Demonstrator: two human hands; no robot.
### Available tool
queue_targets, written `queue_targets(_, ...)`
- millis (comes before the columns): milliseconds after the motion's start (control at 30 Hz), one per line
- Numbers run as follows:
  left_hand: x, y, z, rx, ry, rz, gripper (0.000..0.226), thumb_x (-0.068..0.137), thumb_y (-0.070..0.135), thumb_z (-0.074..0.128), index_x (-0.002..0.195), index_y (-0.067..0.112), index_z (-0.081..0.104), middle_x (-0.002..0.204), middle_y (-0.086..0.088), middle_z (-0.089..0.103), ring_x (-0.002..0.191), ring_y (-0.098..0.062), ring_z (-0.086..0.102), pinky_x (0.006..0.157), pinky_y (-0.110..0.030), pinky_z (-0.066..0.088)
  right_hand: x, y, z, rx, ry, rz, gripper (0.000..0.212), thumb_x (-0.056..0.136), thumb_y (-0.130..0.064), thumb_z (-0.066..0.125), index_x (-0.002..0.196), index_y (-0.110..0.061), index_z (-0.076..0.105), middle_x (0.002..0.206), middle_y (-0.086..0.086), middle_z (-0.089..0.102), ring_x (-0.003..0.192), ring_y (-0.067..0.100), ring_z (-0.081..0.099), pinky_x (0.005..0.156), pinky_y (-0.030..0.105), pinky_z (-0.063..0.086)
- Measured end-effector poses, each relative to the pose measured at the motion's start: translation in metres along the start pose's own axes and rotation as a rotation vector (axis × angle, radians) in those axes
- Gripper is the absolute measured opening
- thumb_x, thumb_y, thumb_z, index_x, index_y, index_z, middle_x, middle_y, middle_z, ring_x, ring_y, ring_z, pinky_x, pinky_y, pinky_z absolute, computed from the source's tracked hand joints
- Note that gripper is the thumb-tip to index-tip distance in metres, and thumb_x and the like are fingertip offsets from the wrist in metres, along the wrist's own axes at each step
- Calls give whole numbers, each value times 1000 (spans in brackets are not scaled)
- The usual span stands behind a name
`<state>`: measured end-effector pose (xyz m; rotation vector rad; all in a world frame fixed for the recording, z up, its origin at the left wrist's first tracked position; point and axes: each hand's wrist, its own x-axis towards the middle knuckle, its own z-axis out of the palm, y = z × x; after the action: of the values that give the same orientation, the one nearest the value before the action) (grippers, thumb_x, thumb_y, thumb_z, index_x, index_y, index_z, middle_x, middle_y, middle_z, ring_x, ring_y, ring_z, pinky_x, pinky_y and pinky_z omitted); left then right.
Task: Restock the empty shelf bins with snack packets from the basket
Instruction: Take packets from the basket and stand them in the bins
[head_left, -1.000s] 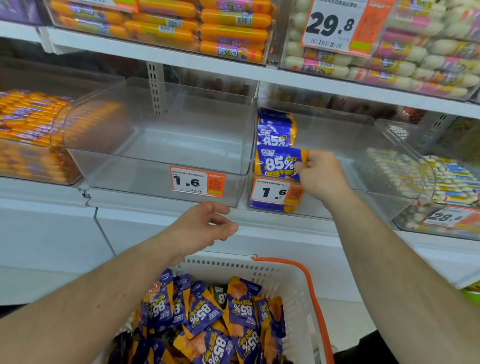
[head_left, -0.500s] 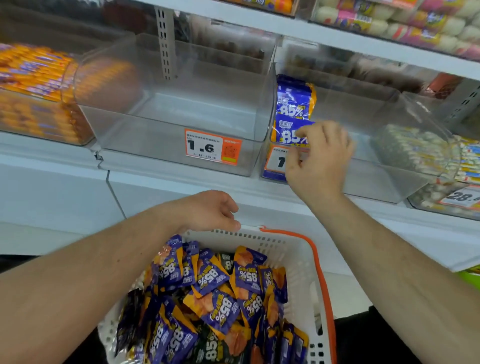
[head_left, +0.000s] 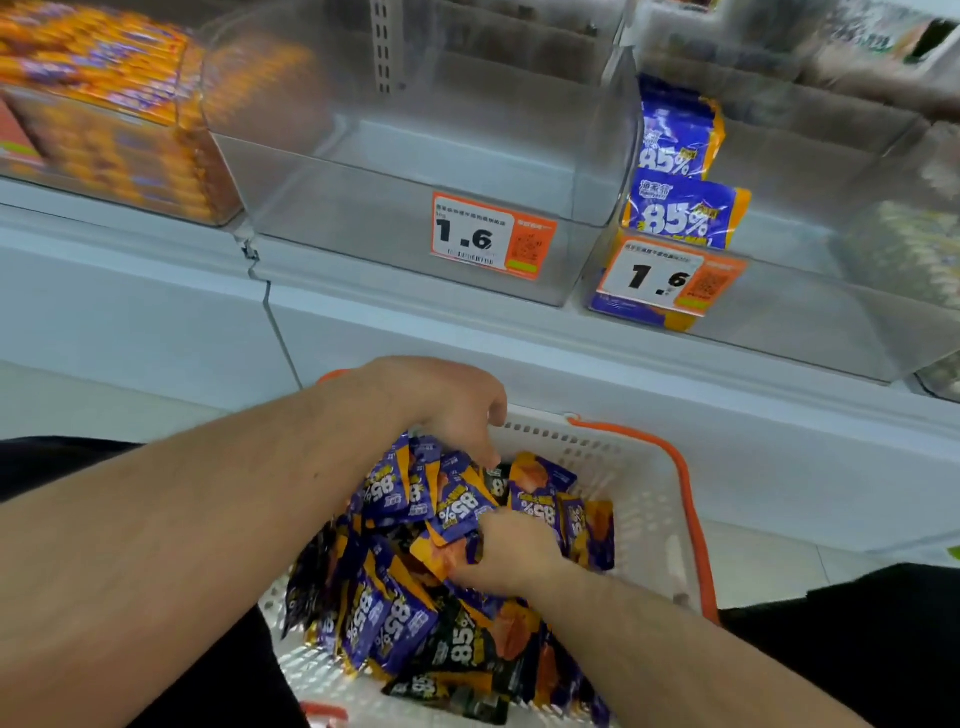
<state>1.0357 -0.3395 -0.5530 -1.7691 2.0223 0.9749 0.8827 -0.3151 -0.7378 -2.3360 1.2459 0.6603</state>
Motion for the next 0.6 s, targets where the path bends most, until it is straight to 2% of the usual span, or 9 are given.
queue_targets(67, 2, 1, 0, 0, -9, 6, 65, 91, 44, 64, 145, 18, 39, 148, 1, 43, 132, -21, 44, 105, -33, 36, -6, -13, 17, -111, 33, 2, 87, 68, -79, 61, 120, -11, 52, 116, 8, 54, 102, 30, 57, 82, 46, 51)
queue_targets(100, 2, 1, 0, 1, -11, 7, 65, 91, 44, 64, 145, 18, 39, 148, 1, 42, 132, -21, 44, 105, -33, 36, -8, -19, 23, -153, 46, 13, 95, 67, -80, 61, 128, -8, 47, 122, 11, 52, 107, 33, 56, 85, 47, 50)
queue_targets(133, 2, 2, 0, -1, -12, 8, 65, 91, 43, 64, 146, 18, 39, 149, 1, 42, 133, -21, 43, 106, -33, 35, -10, -23, 26, -179, 70, 20, 92, 71, -74, 64, 130, -7, 44, 124, 13, 51, 108, 34, 55, 87, 46, 48)
queue_targets(233, 2, 3, -1, 4, 3, 18, 65, 90, 43, 65, 145, 19, 40, 149, 2, 42, 133, -20, 43, 108, -33, 35, -16, -31, 24, -183, 64, -15, 58, 87, -37, 68, 129, -6, 44, 126, 17, 52, 109, 35, 56, 85, 44, 47)
queue_targets(300, 2, 4, -1, 14, 4, 23, 65, 90, 44, 65, 145, 19, 40, 148, 2, 43, 133, -20, 43, 108, -34, 35, -20, -32, 14, -153, 13, -51, 33, 90, -21, 63, 118, -8, 53, 118, 14, 58, 103, 34, 59, 81, 43, 50)
queue_targets(367, 3, 3, -1, 15, -4, 24, 64, 90, 44, 64, 144, 20, 41, 147, 2, 43, 132, -20, 44, 109, -35, 36, -23, -31, 0, -149, -25, -89, 14, 90, -15, 59, 103, -9, 59, 105, 11, 63, 94, 33, 62, 74, 42, 51)
queue_targets(500, 1, 3, -2, 5, -12, 16, 61, 92, 45, 61, 144, 20, 41, 148, 2, 43, 132, -20, 44, 111, -38, 36, -22, -21, -37, -85, -49, -129, 14, 92, -11, 54, 103, -5, 60, 93, 13, 59, 82, 31, 58, 69, 43, 51)
queue_targets(600, -1, 1, -4, -20, 4, 8, 62, 92, 51, 58, 143, 20, 42, 144, 4, 47, 130, -19, 46, 110, -39, 37, -18, -7, -75, 27, -97, -104, 11, 90, -5, 48, 80, -2, 51, 74, 10, 44, 62, 25, 43, 52, 37, 36)
